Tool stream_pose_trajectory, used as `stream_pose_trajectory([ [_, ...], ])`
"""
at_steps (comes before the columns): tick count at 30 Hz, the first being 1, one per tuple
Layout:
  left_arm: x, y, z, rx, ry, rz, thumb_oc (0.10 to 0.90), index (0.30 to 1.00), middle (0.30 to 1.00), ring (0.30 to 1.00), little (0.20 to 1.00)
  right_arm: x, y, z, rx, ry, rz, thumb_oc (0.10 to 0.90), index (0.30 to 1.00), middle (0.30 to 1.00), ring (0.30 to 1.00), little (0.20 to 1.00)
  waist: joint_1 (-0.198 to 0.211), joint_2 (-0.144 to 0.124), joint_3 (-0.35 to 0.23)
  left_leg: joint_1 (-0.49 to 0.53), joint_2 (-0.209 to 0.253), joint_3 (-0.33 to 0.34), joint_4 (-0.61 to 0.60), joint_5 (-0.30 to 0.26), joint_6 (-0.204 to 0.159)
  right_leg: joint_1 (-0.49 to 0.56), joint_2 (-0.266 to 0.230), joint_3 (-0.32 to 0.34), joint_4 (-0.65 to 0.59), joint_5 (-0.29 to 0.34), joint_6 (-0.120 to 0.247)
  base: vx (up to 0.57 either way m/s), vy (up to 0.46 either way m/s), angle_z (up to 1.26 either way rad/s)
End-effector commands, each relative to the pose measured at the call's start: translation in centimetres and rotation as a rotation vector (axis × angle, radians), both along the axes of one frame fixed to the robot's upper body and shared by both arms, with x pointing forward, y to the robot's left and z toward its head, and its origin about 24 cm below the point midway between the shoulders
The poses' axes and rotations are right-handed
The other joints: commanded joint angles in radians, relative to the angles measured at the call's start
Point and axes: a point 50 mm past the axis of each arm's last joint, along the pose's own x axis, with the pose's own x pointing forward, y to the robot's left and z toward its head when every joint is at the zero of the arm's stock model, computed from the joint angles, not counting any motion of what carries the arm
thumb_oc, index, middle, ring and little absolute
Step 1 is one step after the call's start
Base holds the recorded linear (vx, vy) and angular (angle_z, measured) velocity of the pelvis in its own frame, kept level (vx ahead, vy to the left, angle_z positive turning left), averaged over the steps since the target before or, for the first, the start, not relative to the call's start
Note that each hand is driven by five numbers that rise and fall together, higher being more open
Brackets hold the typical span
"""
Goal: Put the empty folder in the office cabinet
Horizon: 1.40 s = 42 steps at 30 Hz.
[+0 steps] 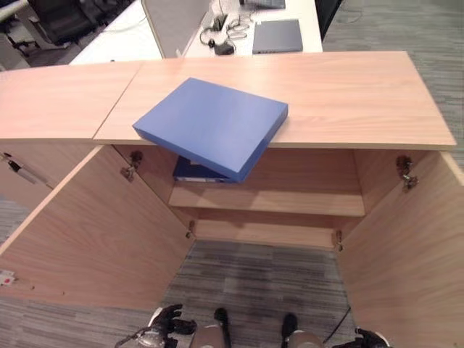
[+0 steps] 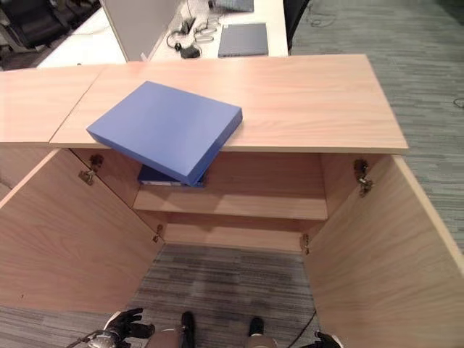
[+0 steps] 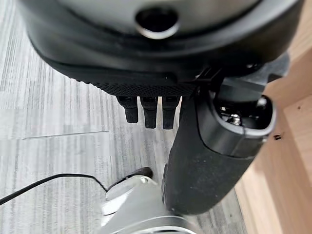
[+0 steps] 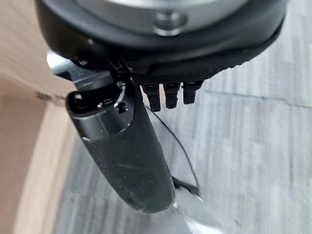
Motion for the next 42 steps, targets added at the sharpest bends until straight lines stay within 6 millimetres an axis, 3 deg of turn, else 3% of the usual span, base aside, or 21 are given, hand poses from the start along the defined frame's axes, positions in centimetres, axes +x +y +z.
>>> stream_pose_trajectory([
  [1, -0.4, 0.0, 0.0, 0.018, 0.003, -0.093, 0.800, 0.900, 0.900, 0.900, 0.900, 1.0, -1.3, 0.9, -0.047, -0.035, 0.024, 0.800, 0.900, 0.900, 0.900, 0.900, 0.044, -0.004, 0.014, 0.041, -0.038, -0.091, -0.058, -0.188, 0.081, 0.022, 0.033, 0.074, 0.030, -0.106, 0.113, 0.24, 0.129, -0.44],
  [2, -0.5, -0.2, 0.0, 0.014, 0.004, -0.101, 0.800, 0.900, 0.900, 0.900, 0.900, 1.3, -1.0, 0.9, -0.042, -0.040, 0.044, 0.800, 0.900, 0.900, 0.900, 0.900, 0.048, -0.004, 0.015, 0.066, -0.047, -0.108, -0.102, -0.199, 0.082, 0.034, 0.035, 0.093, 0.027, -0.114, 0.119, 0.20, 0.108, -0.53],
  [8, -0.7, -0.4, -0.2, 0.025, 0.017, -0.136, 0.800, 0.900, 0.900, 0.900, 0.900, 1.4, -0.4, 0.6, -0.033, -0.029, 0.085, 0.800, 0.900, 0.900, 0.900, 0.900, 0.032, 0.018, -0.016, 0.187, -0.043, -0.066, -0.244, -0.222, 0.096, 0.038, 0.043, 0.102, 0.016, -0.107, 0.128, 0.07, 0.070, -0.43],
  [14, 1.3, 0.0, 0.9, 0.039, -0.072, -0.115, 0.800, 0.900, 0.900, 0.900, 0.900, 0.6, 0.4, 0.1, -0.029, 0.021, 0.146, 0.800, 0.900, 0.900, 0.900, 0.900, 0.035, 0.020, -0.031, 0.262, -0.045, -0.053, -0.347, -0.214, 0.109, 0.036, 0.044, 0.102, 0.009, -0.095, 0.144, 0.03, 0.047, -0.10],
  [15, 2.6, 0.3, 1.7, 0.042, -0.147, -0.095, 0.800, 0.900, 0.900, 0.900, 0.900, 0.2, 0.4, 0.0, -0.028, 0.030, 0.143, 0.800, 0.900, 0.900, 0.900, 0.900, 0.038, 0.022, -0.038, 0.276, -0.048, -0.053, -0.375, -0.210, 0.112, 0.039, 0.044, 0.096, 0.007, -0.094, 0.150, 0.03, 0.036, -0.03],
  [17, 3.1, 0.4, 2.1, 0.041, -0.175, -0.089, 0.800, 0.900, 0.900, 0.900, 0.900, 0.1, 0.5, -0.1, -0.027, 0.031, 0.140, 0.800, 0.900, 0.900, 0.900, 0.900, 0.039, 0.021, -0.041, 0.282, -0.050, -0.052, -0.385, -0.208, 0.113, 0.042, 0.043, 0.093, 0.005, -0.094, 0.152, 0.02, 0.032, 0.02],
  [18, 5.2, 0.5, 3.7, 0.052, -0.296, -0.078, 0.800, 0.900, 0.900, 0.900, 0.900, -0.1, 0.6, -0.2, -0.020, 0.024, 0.126, 0.800, 0.900, 0.900, 0.900, 0.900, 0.042, 0.019, -0.045, 0.286, -0.050, -0.055, -0.393, -0.208, 0.115, 0.046, 0.040, 0.085, 0.002, -0.093, 0.156, 0.01, 0.026, 0.06],
  [21, 8.4, 0.4, 7.4, 0.066, -0.544, -0.070, 0.800, 0.900, 0.900, 0.900, 0.900, 0.0, 1.2, -0.3, -0.003, -0.011, 0.096, 0.800, 0.900, 0.900, 0.900, 0.900, 0.056, 0.007, -0.044, 0.287, -0.053, -0.067, -0.400, -0.212, 0.119, 0.052, 0.035, 0.073, -0.003, -0.090, 0.161, -0.02, -0.004, 0.08],
  [22, 9.0, 0.4, 8.7, 0.077, -0.622, -0.068, 0.800, 0.900, 0.900, 0.900, 0.900, 0.0, 1.5, -0.4, 0.003, -0.022, 0.089, 0.800, 0.900, 0.900, 0.900, 0.900, 0.062, 0.001, -0.044, 0.285, -0.054, -0.071, -0.400, -0.212, 0.120, 0.053, 0.034, 0.069, -0.005, -0.088, 0.163, -0.02, -0.014, 0.13],
  [23, 9.0, 0.4, 8.7, 0.078, -0.620, -0.068, 0.800, 0.900, 0.900, 0.900, 0.900, -0.1, 1.5, -0.4, 0.003, -0.021, 0.090, 0.800, 0.900, 0.900, 0.900, 0.900, 0.061, 0.001, -0.044, 0.286, -0.054, -0.071, -0.399, -0.212, 0.120, 0.053, 0.034, 0.069, -0.006, -0.088, 0.163, -0.02, -0.029, 0.20],
  [24, 9.8, 0.0, 10.9, 0.114, -0.758, -0.073, 0.800, 0.900, 0.900, 0.900, 0.900, -0.3, 2.2, -0.6, 0.014, -0.032, 0.078, 0.800, 0.900, 0.900, 0.900, 0.900, 0.072, -0.010, -0.044, 0.285, -0.056, -0.075, -0.401, -0.215, 0.121, 0.056, 0.033, 0.063, -0.010, -0.087, 0.166, -0.01, -0.020, 0.16],
  [25, 9.7, 0.0, 10.9, 0.116, -0.757, -0.073, 0.800, 0.900, 0.900, 0.900, 0.900, -0.3, 2.2, -0.7, 0.014, -0.031, 0.079, 0.800, 0.900, 0.900, 0.900, 0.900, 0.071, -0.011, -0.045, 0.285, -0.056, -0.075, -0.401, -0.215, 0.121, 0.057, 0.033, 0.063, -0.010, -0.087, 0.166, -0.01, -0.054, 0.12],
  [26, 10.6, -0.2, 13.4, 0.243, -0.914, -0.069, 0.800, 0.900, 0.900, 0.900, 0.900, -0.2, 3.1, -0.9, 0.009, -0.054, 0.079, 0.800, 0.900, 0.900, 0.900, 0.900, 0.084, -0.026, -0.047, 0.285, -0.057, -0.080, -0.402, -0.219, 0.123, 0.062, 0.033, 0.059, -0.017, -0.087, 0.168, 0.00, -0.049, 0.02],
  [29, 10.7, -0.8, 14.7, 0.320, -1.006, -0.058, 0.800, 0.900, 0.900, 0.900, 0.900, 0.0, 3.8, -0.9, -0.003, -0.078, 0.085, 0.800, 0.900, 0.900, 0.900, 0.900, 0.091, -0.038, -0.049, 0.287, -0.058, -0.080, -0.404, -0.223, 0.123, 0.068, 0.031, 0.056, -0.024, -0.084, 0.172, 0.00, -0.033, 0.05],
  [31, 11.0, -1.6, 16.6, 0.318, -1.129, 0.018, 0.800, 0.900, 0.900, 0.900, 0.900, 0.1, 4.5, -1.1, -0.007, -0.087, 0.095, 0.800, 0.900, 0.900, 0.900, 0.900, 0.096, -0.050, -0.053, 0.291, -0.059, -0.075, -0.405, -0.228, 0.124, 0.075, 0.032, 0.054, -0.036, -0.078, 0.174, 0.00, -0.026, 0.00],
  [36, 10.8, -1.7, 18.9, 0.419, -1.240, 0.009, 0.800, 0.900, 0.900, 0.900, 0.900, 0.0, 5.4, -1.3, -0.005, -0.082, 0.106, 0.800, 0.900, 0.900, 0.900, 0.900, 0.107, -0.059, -0.058, 0.299, -0.055, -0.068, -0.409, -0.235, 0.124, 0.083, 0.034, 0.053, -0.066, -0.060, 0.177, 0.00, -0.005, -0.01],
  [39, 10.9, -1.4, 20.8, 0.527, -1.318, -0.040, 0.800, 0.900, 0.900, 0.900, 0.900, -0.3, 5.7, -1.5, -0.002, -0.074, 0.115, 0.800, 0.900, 0.900, 0.900, 0.900, 0.111, -0.061, -0.064, 0.303, -0.052, -0.057, -0.409, -0.238, 0.122, 0.086, 0.035, 0.054, -0.072, -0.059, 0.182, 0.03, -0.001, -0.04],
  [42, 11.0, 0.0, 23.2, 0.779, -1.381, -0.152, 0.800, 0.900, 0.900, 0.900, 0.900, -0.6, 5.9, -1.6, 0.007, -0.060, 0.129, 0.800, 0.900, 0.900, 0.900, 0.900, 0.110, -0.057, -0.067, 0.305, -0.056, -0.049, -0.409, -0.230, 0.122, 0.090, 0.033, 0.052, -0.075, -0.050, 0.185, 0.03, 0.017, 0.00],
])
